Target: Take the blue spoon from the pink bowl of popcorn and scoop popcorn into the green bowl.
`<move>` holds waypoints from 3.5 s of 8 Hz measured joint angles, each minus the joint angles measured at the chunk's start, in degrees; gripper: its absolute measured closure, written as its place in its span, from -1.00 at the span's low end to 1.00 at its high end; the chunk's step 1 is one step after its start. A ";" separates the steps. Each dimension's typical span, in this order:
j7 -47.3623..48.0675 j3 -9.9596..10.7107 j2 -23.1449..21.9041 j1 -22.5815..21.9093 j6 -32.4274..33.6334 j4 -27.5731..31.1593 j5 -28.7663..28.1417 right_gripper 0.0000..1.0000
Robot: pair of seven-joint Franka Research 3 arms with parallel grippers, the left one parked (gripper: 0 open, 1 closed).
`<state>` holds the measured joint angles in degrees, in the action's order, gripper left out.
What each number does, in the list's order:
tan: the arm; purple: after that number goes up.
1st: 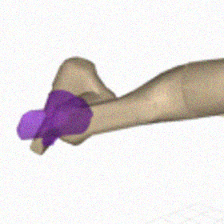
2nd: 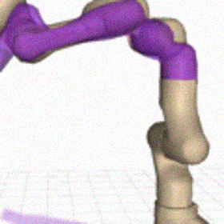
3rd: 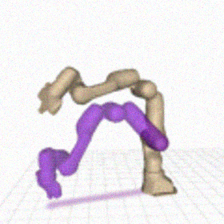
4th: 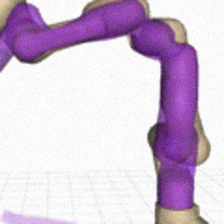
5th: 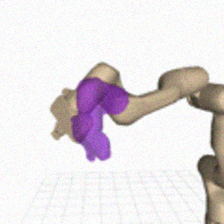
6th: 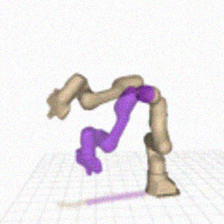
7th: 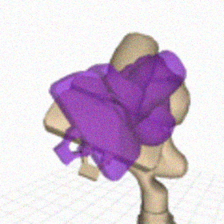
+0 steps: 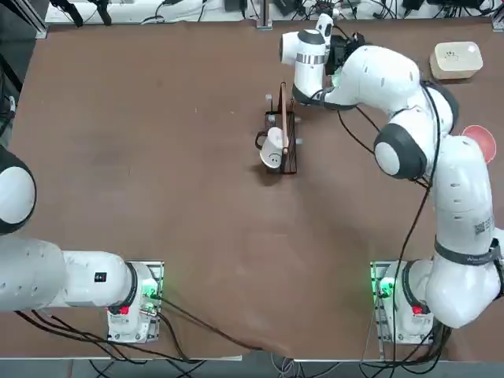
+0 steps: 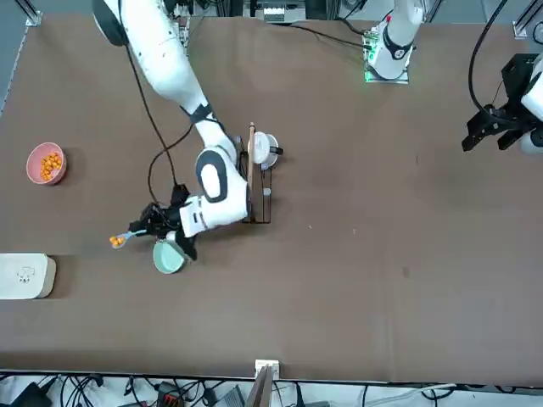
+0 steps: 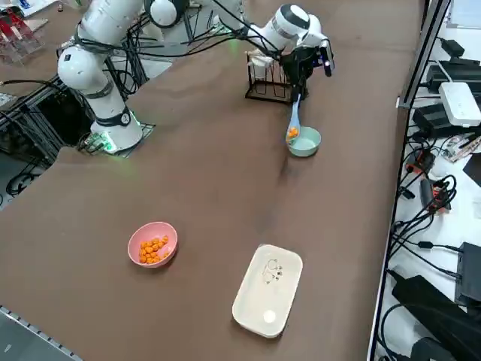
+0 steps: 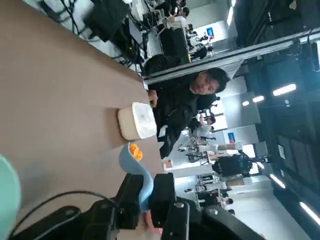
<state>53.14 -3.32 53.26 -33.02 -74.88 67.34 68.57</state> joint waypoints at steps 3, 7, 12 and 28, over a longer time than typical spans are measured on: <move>-0.17 -2.98 0.30 -1.73 0.26 -5.31 -4.20 0.74; 2.00 -3.31 0.32 -2.09 -3.70 -6.64 -16.52 0.74; 3.07 -3.13 -1.28 3.69 -8.51 -12.12 -28.98 0.74; -6.24 2.86 -11.94 25.69 -0.48 17.50 -23.90 0.74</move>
<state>46.89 -0.46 41.32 -7.32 -75.36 84.84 44.67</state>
